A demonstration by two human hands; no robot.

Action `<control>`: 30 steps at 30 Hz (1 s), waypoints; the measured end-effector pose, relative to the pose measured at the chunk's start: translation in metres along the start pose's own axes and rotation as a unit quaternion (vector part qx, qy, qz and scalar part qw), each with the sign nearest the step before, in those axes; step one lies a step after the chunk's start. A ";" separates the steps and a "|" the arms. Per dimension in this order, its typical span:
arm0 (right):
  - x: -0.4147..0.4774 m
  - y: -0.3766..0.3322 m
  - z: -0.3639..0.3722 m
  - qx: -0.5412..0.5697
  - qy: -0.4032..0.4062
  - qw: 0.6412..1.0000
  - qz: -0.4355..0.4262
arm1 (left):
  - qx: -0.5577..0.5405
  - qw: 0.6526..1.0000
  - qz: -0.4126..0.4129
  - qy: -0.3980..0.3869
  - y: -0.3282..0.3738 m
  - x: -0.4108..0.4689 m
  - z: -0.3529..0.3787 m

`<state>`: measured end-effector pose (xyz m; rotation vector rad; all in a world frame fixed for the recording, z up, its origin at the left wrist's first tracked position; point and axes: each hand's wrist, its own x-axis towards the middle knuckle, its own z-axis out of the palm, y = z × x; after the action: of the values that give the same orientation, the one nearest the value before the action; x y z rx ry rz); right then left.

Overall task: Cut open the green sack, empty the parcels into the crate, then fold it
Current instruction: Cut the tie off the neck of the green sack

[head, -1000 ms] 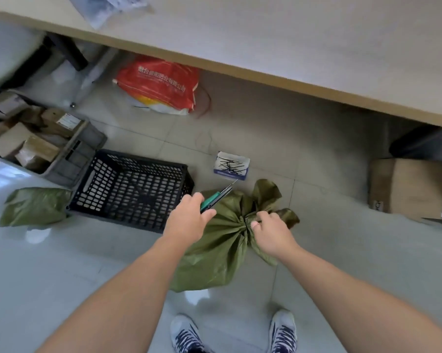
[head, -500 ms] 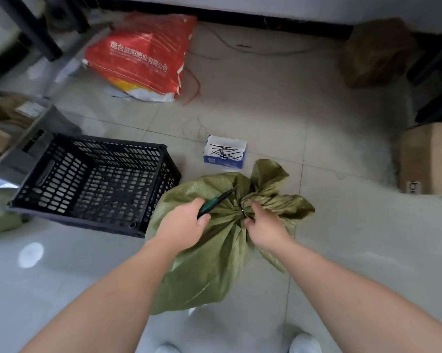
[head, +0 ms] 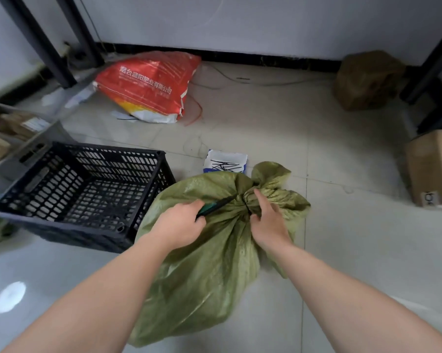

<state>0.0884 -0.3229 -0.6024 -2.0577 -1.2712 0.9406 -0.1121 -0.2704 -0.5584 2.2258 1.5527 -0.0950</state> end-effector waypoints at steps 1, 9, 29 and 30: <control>0.000 0.002 0.000 0.004 0.008 1.000 0.002 | 0.024 1.000 0.009 -0.006 0.002 0.000 0.001; -0.004 0.017 -0.002 -0.263 0.076 0.961 -0.048 | 0.085 0.996 0.014 0.000 0.015 -0.001 0.025; 0.022 0.031 -0.012 -0.156 -0.002 0.980 -0.119 | 0.107 0.993 0.046 0.035 0.013 0.000 0.028; 0.022 0.031 -0.014 -0.139 -0.010 0.983 -0.123 | 0.107 0.992 0.050 0.039 0.013 0.000 0.028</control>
<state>0.1227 -0.3164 -0.6227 -2.0326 -1.7049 0.7049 -0.0954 -0.2844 -0.5798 2.4985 1.5302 -0.1532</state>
